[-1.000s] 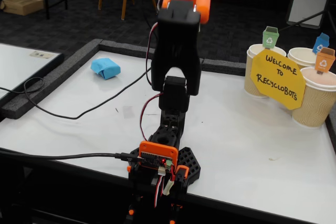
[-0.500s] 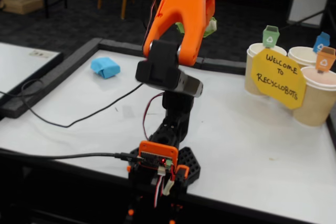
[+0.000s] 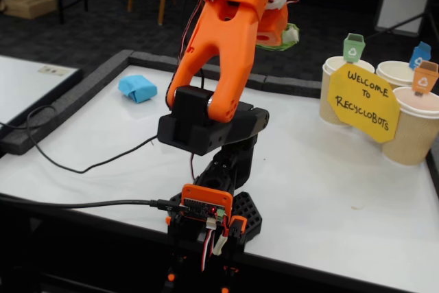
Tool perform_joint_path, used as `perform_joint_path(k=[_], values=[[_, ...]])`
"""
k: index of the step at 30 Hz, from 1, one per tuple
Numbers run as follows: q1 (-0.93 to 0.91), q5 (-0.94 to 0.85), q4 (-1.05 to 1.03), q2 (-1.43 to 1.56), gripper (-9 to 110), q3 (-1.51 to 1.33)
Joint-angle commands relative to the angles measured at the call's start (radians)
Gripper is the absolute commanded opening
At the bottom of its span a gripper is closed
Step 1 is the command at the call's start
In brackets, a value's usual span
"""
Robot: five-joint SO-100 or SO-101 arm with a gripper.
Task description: Sort rubbish by color.
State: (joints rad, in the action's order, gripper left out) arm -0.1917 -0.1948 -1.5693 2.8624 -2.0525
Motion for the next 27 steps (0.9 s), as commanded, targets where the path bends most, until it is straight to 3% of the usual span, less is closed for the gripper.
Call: perform_joint_path(k=[1, 12, 27], values=[[-0.058, -0.008, 0.003, 0.031, 0, 0.029], [-0.236, -0.008, 0.067, 0.058, 0, 0.031], [-0.123, -0.008, 0.049, 0.23, 0, 0.021]])
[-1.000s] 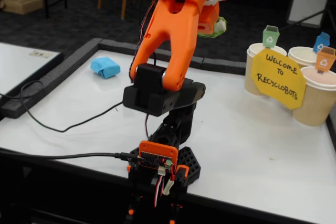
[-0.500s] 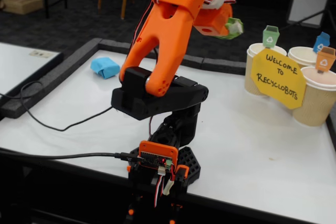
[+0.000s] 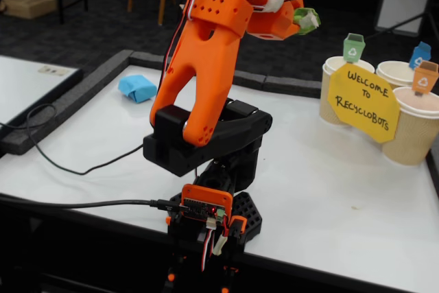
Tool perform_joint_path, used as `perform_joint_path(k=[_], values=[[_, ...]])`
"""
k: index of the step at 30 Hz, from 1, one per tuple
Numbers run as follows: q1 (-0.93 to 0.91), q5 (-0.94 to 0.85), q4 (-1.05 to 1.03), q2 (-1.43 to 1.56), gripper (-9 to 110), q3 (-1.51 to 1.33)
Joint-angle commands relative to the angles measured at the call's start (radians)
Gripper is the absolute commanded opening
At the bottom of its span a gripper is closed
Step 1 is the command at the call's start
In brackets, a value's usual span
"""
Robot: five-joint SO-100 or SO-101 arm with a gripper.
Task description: Sort rubbish by color.
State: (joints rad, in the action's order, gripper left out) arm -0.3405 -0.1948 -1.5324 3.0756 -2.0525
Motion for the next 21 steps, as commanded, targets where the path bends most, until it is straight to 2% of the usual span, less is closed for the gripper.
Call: perform_joint_path(k=[1, 13, 21], values=[[0.028, -0.008, 0.012, 0.017, 0, 0.015], [-0.055, -0.008, 0.121, 0.009, 0, -0.048], [-0.089, -0.008, 0.229, -0.227, 0, 0.018]])
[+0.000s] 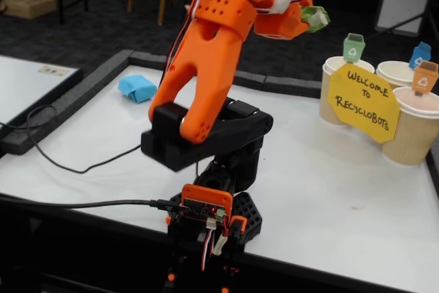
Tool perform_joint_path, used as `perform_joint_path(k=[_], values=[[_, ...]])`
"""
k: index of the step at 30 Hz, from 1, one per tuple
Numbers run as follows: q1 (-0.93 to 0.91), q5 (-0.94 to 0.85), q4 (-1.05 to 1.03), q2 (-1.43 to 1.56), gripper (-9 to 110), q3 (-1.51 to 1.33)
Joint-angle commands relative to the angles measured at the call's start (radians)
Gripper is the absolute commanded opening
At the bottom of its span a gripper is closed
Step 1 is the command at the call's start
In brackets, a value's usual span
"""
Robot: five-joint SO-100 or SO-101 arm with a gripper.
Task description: Sort rubbish by color.
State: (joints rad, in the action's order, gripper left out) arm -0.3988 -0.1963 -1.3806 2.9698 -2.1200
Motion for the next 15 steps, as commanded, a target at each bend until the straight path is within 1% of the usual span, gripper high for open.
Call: perform_joint_path(k=[1, 8, 15], values=[[-0.029, -0.006, 0.098, -0.141, 0, 0.092], [0.0, -0.006, 0.15, -0.333, 0, 0.199], [-0.003, -0.006, 0.161, -0.604, 0, 0.396]])
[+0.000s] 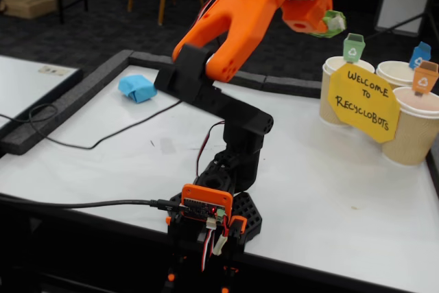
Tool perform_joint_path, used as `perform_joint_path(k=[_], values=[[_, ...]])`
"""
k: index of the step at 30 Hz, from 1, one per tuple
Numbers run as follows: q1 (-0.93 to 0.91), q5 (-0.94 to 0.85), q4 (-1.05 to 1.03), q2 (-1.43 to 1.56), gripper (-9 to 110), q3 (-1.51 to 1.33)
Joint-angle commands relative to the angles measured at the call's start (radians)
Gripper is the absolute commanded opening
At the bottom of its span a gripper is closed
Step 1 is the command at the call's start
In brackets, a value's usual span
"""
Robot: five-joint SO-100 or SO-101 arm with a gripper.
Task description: Sort rubbish by color.
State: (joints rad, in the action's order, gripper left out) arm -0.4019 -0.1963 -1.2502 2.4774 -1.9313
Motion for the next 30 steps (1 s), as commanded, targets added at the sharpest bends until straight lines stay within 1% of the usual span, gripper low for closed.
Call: perform_joint_path(k=[1, 16, 30], values=[[0.002, -0.006, 0.026, -0.15, 0, 0.233], [-0.025, -0.006, 0.017, -0.612, 0, 0.549], [-0.087, -0.006, 0.018, -0.874, 0, 0.793]])
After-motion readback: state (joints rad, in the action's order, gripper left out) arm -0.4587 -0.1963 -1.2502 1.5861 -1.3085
